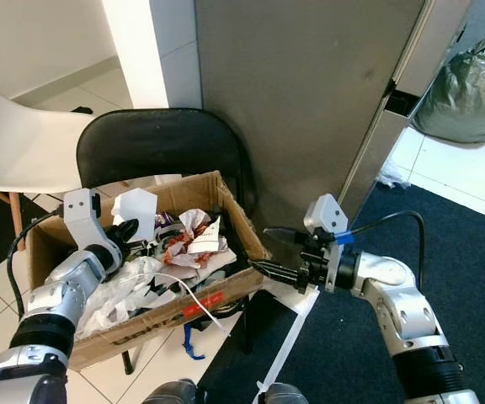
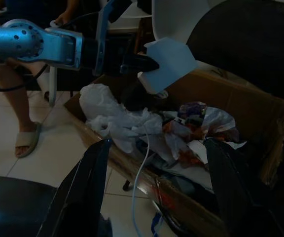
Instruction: Picking trash to rubbish bin
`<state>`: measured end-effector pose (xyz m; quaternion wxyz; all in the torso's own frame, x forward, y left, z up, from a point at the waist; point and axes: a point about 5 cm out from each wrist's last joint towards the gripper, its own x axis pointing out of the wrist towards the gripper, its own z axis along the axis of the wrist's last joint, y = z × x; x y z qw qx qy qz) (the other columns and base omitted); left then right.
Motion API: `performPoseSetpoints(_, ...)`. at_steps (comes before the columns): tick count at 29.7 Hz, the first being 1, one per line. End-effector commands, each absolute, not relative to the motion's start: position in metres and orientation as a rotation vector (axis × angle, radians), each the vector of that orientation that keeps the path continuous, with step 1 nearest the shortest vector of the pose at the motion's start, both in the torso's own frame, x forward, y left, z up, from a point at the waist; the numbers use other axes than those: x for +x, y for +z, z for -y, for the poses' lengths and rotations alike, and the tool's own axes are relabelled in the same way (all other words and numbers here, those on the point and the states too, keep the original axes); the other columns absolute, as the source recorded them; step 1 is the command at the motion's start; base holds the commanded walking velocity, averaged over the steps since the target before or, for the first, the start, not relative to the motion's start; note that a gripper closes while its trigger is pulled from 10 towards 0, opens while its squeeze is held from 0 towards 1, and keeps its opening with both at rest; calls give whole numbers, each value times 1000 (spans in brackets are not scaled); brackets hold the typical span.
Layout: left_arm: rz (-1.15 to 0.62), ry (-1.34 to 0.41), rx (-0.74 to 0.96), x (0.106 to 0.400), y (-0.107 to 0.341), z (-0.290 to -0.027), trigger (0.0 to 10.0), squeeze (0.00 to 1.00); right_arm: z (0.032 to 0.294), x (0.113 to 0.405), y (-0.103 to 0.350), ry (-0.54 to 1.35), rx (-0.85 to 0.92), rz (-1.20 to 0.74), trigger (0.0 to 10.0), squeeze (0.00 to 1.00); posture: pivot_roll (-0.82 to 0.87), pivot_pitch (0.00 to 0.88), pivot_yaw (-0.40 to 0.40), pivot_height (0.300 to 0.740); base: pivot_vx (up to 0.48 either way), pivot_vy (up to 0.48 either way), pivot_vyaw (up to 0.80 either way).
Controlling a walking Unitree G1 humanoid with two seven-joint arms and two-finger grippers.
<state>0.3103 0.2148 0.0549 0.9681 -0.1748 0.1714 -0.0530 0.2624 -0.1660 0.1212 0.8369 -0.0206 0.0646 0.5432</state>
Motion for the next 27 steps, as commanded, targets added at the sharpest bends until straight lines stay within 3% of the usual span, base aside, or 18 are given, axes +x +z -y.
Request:
performPoseSetpoints(1,-365,-127,-365,311,52,-209,10000,35,167,261,119,1161,-62,-149,10000,0,-79,0,-17,740,0,0,0)
performPoseSetpoints(2,-365,-129,-366,311,52,-208,10000,427,167,261,119,1161,-63,-149,10000,0,-79,0,-17,740,0,0,0)
performPoseSetpoints(3,-359,-134,-375,311,53,-208,10000,1000,167,261,119,1162,-64,-150,10000,0,-79,0,-17,740,0,0,0)
performPoseSetpoints(13,-351,-129,-370,311,55,-211,10000,1000,165,262,118,1169,-65,-143,10000,0,-79,0,-19,740,0,0,0)
performPoseSetpoints(15,-300,-143,-364,314,64,-211,10000,969,165,262,119,1164,-56,-134,10000,0,-79,0,-20,740,0,0,0)
performPoseSetpoints(16,-247,-175,-367,317,74,-209,10000,0,165,263,120,1151,-43,-120,10000,0,-78,0,-20,740,0,0,0)
performPoseSetpoints(22,-35,-343,-373,322,120,-190,10000,0,162,273,134,1024,88,-19,10000,0,-74,0,-22,740,0,0,0)
performPoseSetpoints(27,85,-499,-266,322,151,-140,10000,0,156,300,160,771,217,131,10000,0,-76,0,-20,740,0,0,0)
